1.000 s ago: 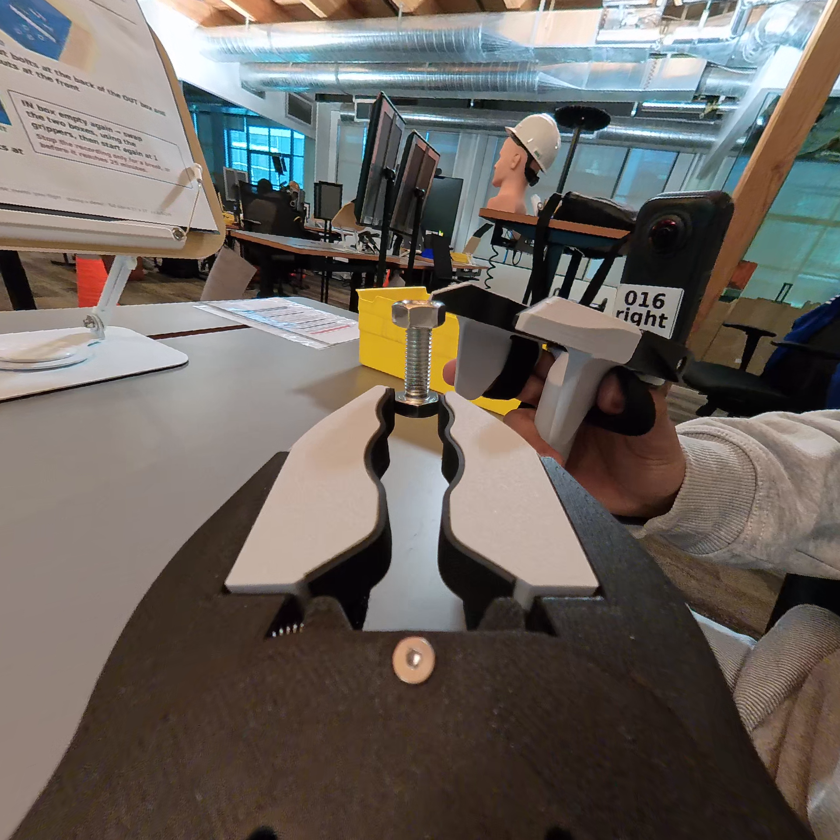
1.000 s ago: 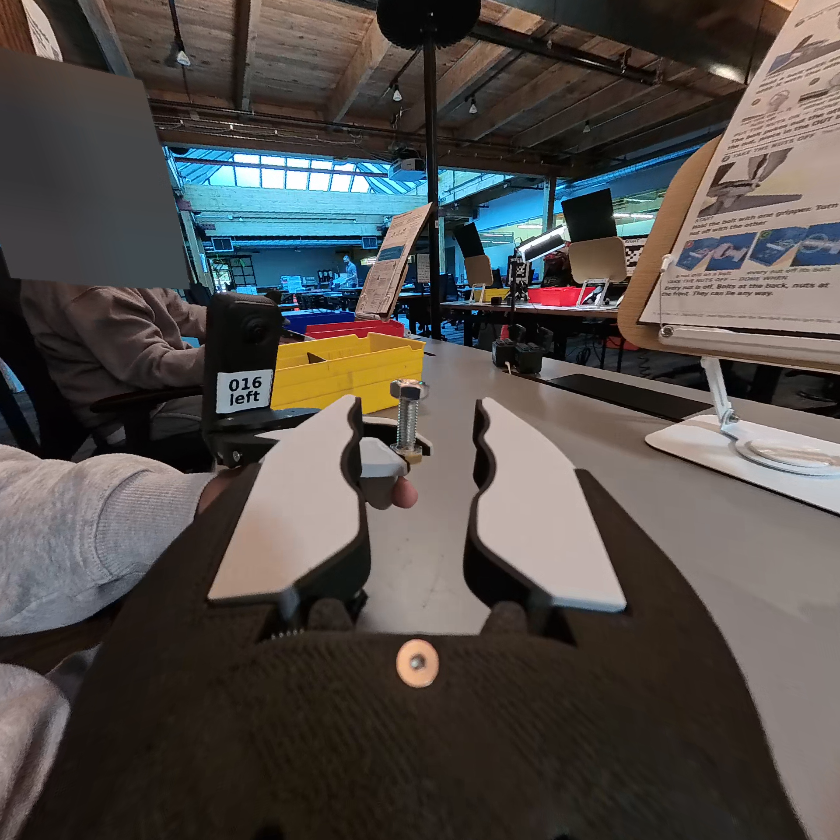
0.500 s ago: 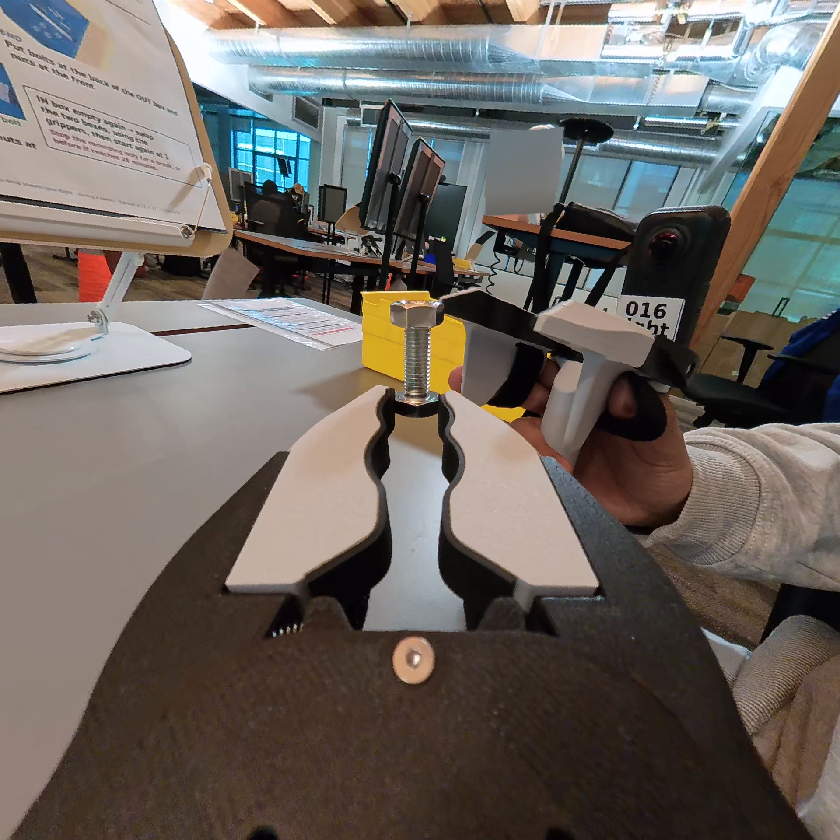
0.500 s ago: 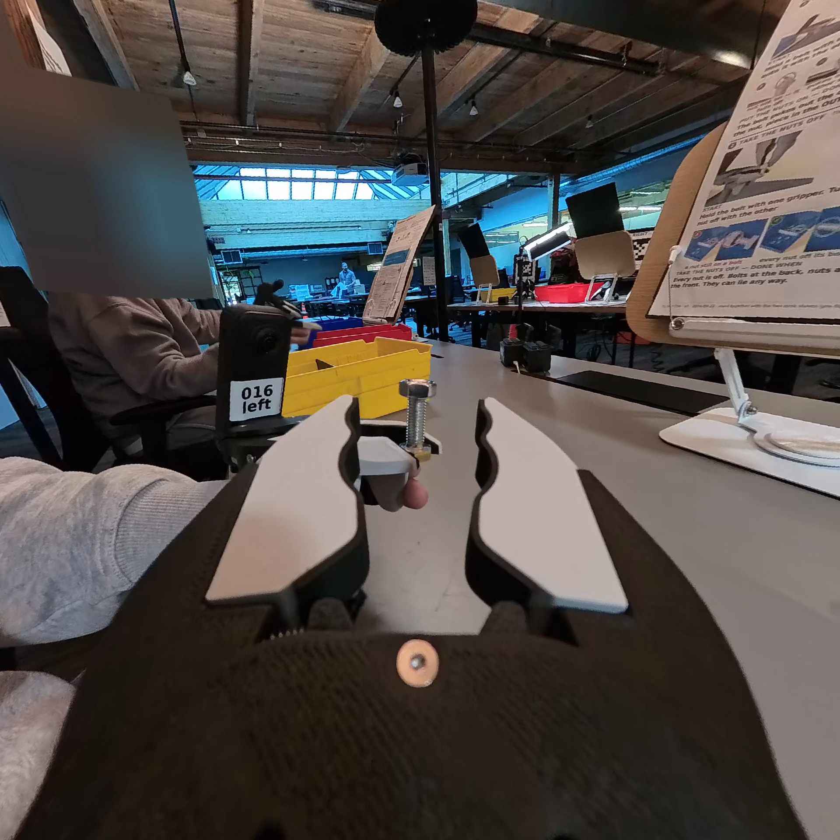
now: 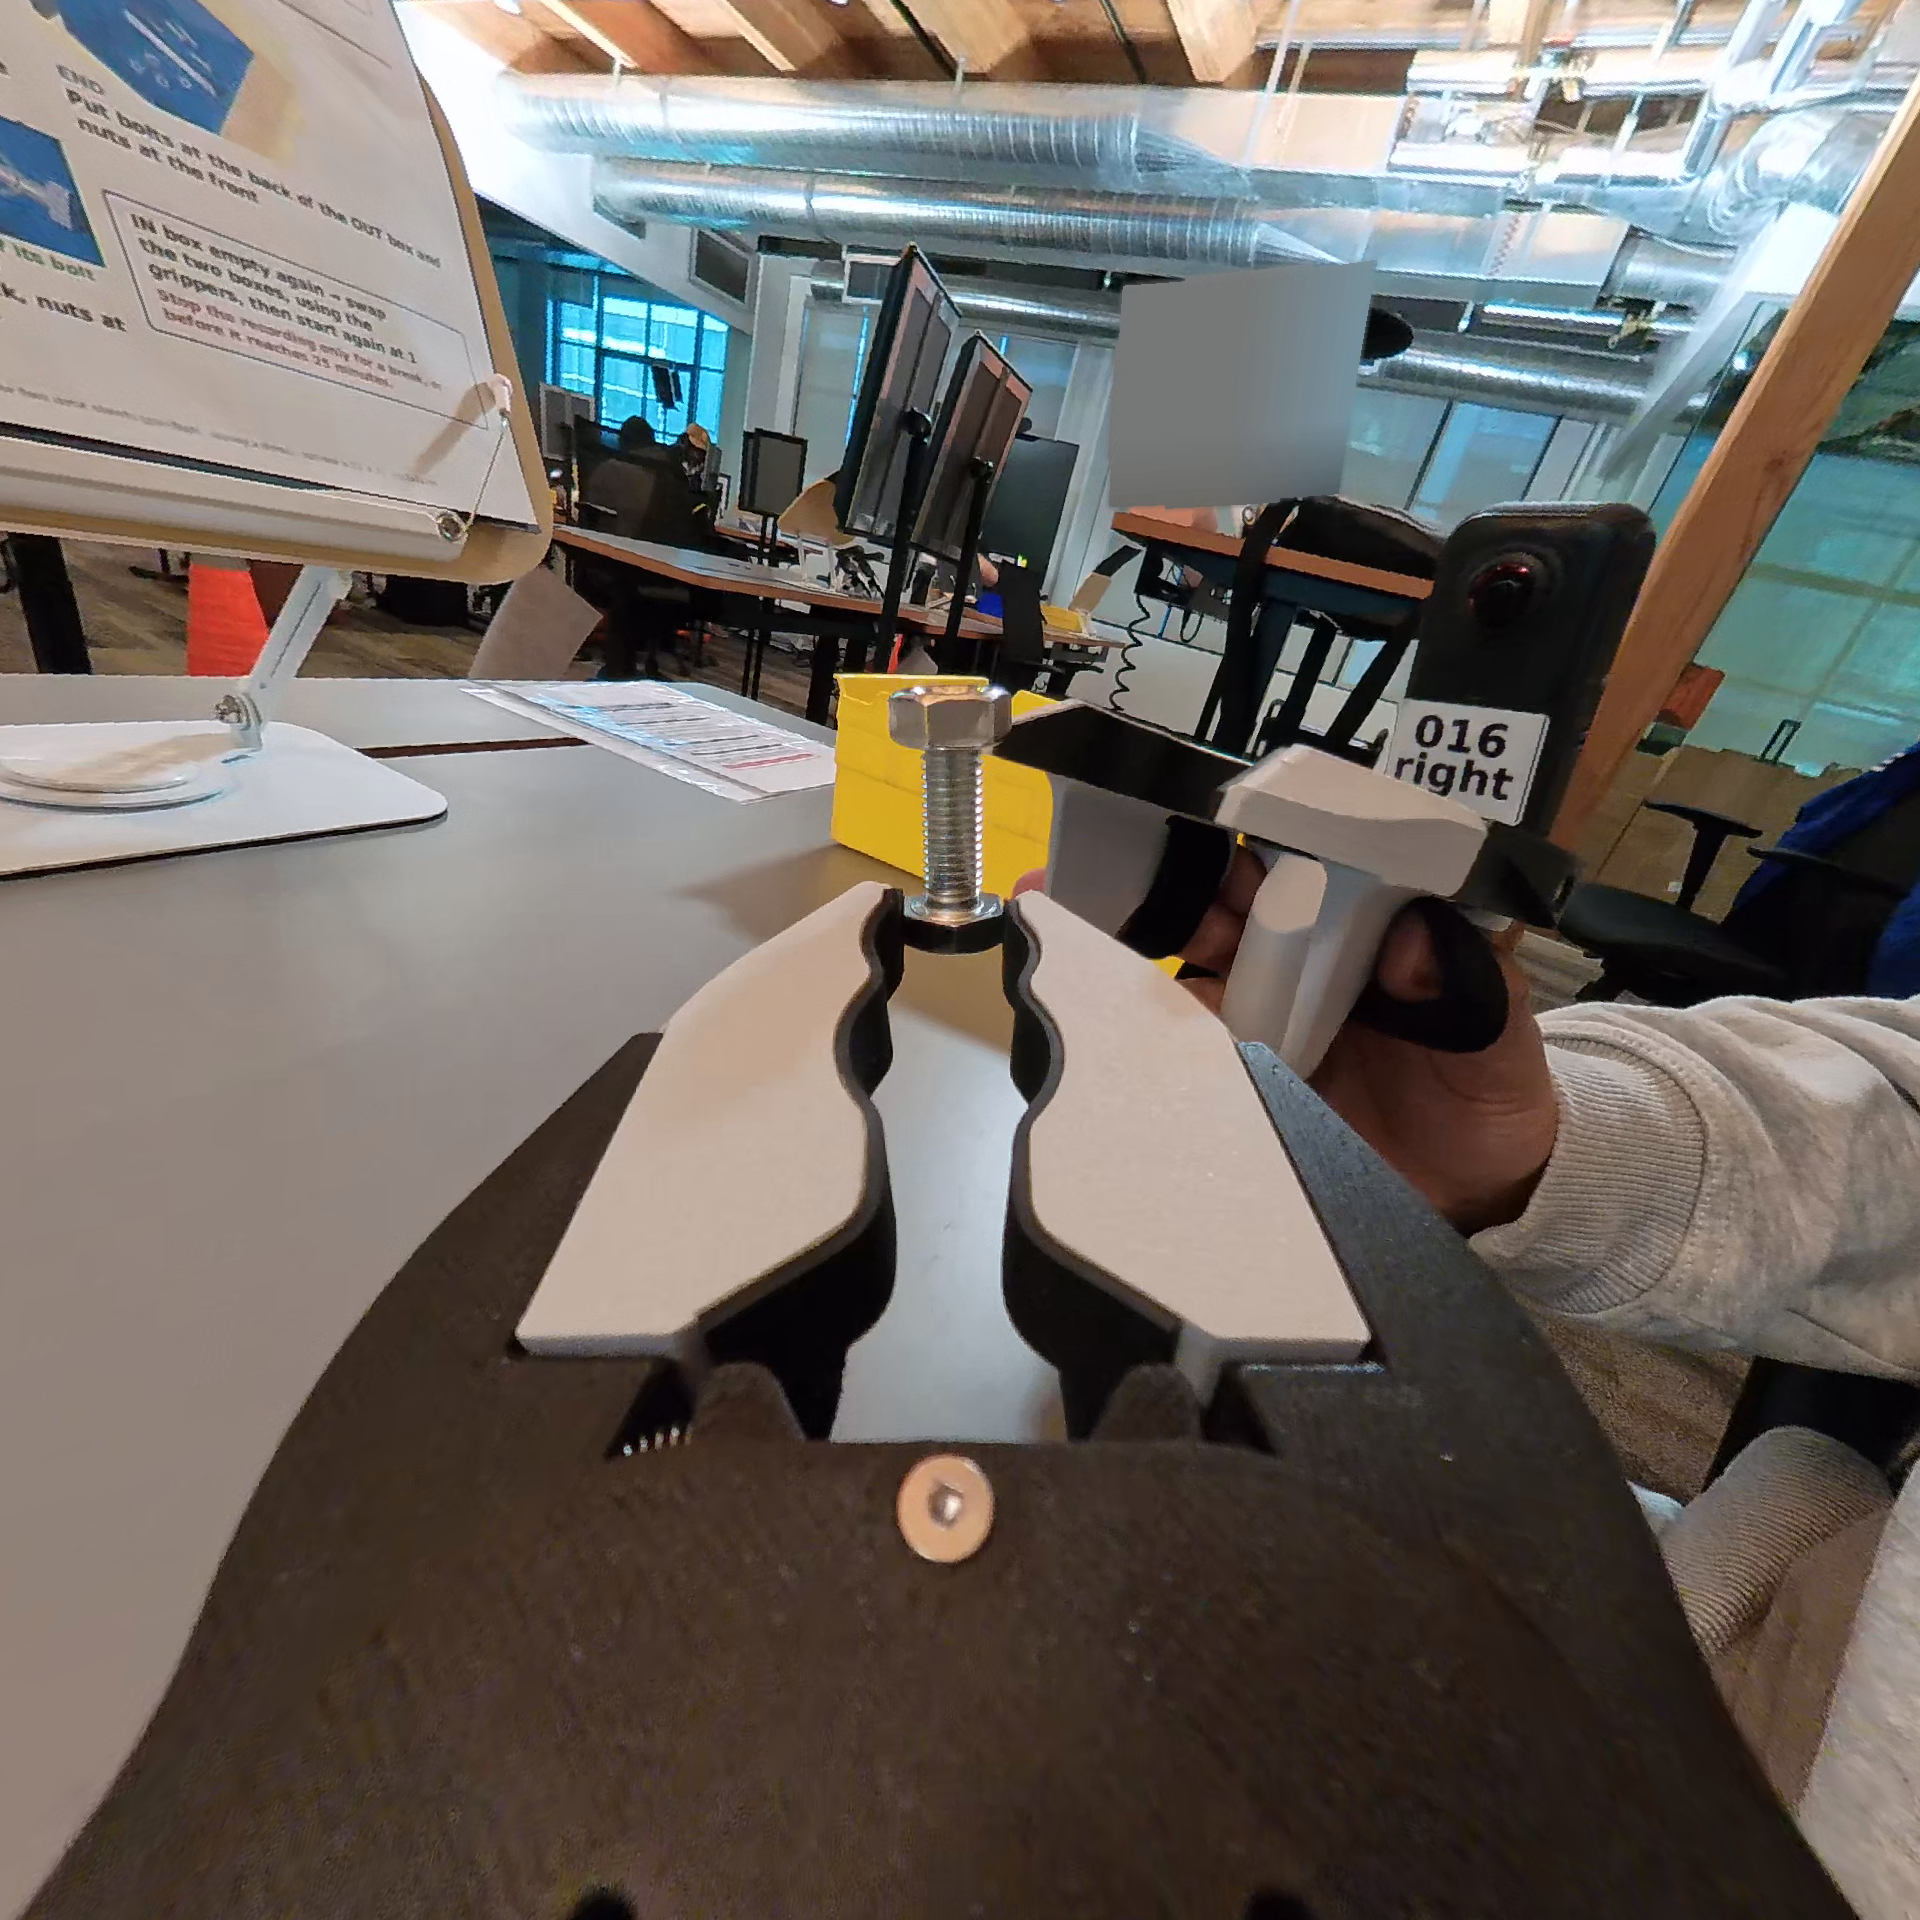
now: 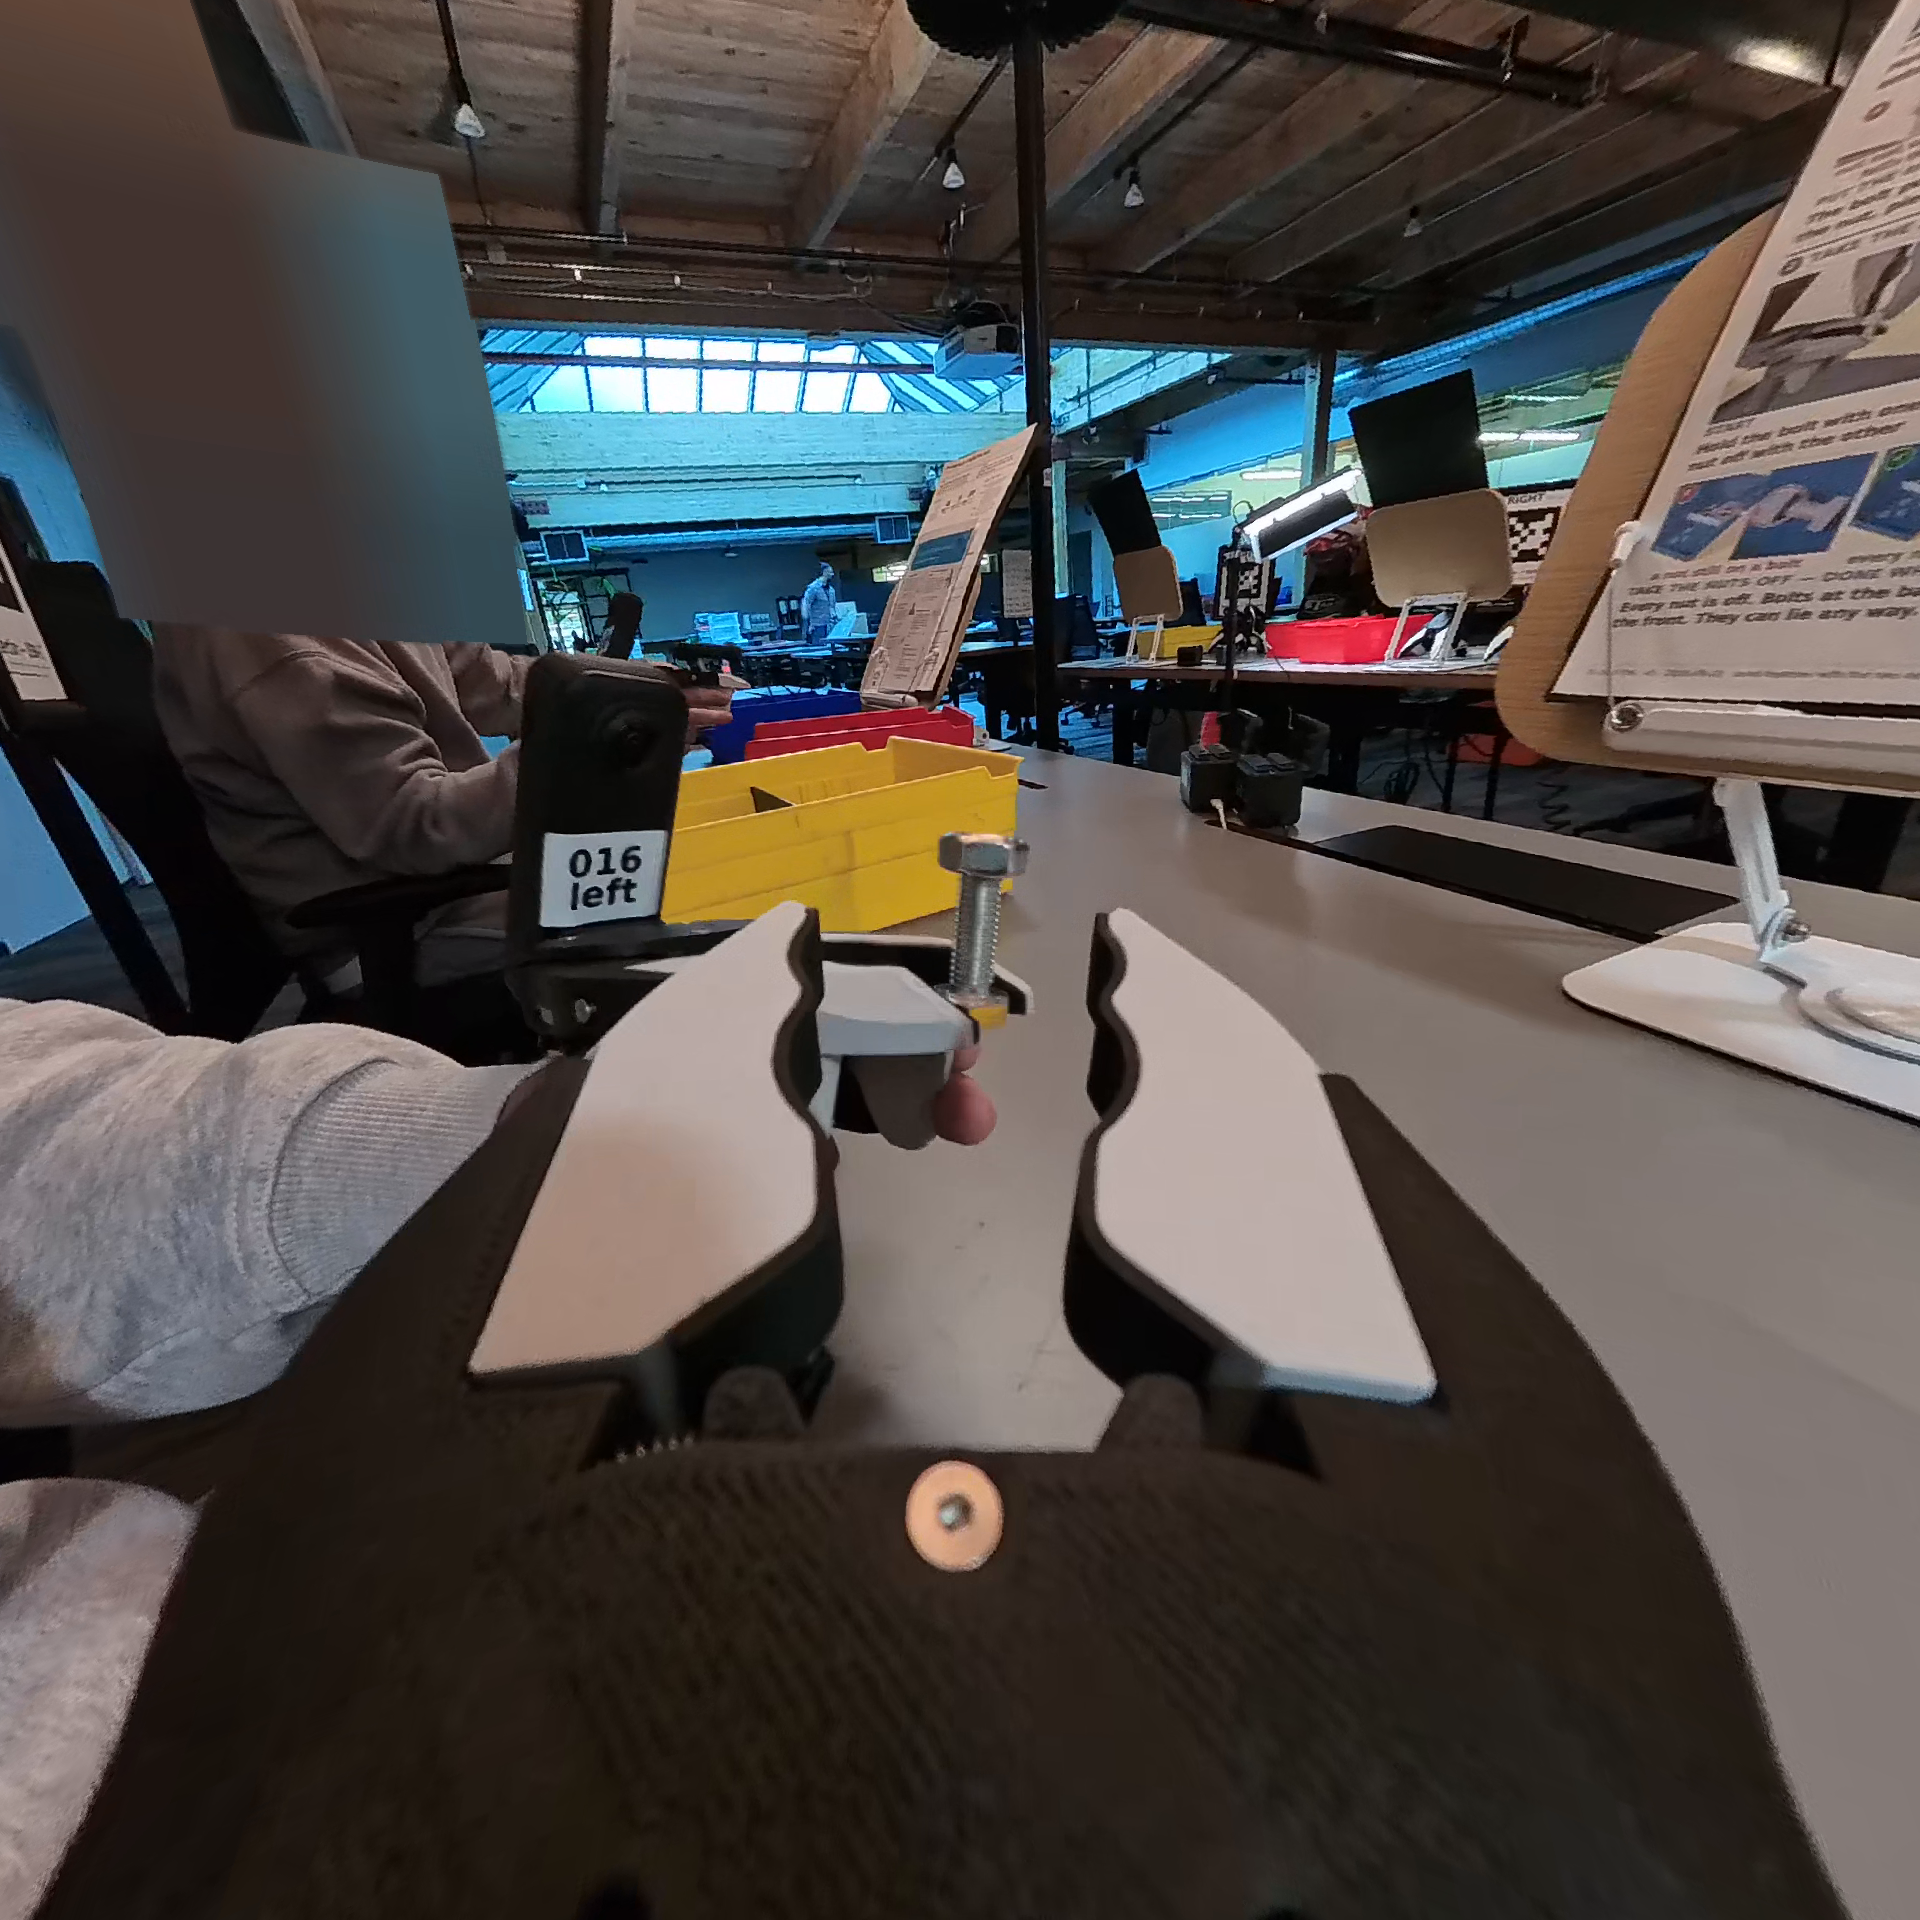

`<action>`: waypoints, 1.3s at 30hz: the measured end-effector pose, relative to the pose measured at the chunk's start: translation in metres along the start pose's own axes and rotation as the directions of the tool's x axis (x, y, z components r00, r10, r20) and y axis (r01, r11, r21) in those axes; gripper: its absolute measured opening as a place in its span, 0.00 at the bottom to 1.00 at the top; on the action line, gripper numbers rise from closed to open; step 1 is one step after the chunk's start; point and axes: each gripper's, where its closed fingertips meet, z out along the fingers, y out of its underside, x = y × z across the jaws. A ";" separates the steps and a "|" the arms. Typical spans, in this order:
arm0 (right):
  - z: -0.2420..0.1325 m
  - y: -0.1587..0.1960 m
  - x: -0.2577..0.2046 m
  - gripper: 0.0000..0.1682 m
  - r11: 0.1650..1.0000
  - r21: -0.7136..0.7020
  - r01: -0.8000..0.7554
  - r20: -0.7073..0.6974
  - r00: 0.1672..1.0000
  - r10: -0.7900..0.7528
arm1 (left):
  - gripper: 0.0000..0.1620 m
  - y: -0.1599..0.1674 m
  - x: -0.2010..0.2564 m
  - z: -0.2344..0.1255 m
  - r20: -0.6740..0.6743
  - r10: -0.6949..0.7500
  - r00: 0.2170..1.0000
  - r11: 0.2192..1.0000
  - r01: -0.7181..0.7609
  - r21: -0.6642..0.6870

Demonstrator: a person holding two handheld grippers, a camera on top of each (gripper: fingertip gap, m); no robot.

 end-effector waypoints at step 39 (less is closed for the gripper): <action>-0.001 0.001 -0.020 0.10 0.999 -0.031 -0.009 0.091 0.996 0.012 | 0.12 0.011 0.010 0.005 -0.038 0.070 0.997 0.996 -0.072 -0.057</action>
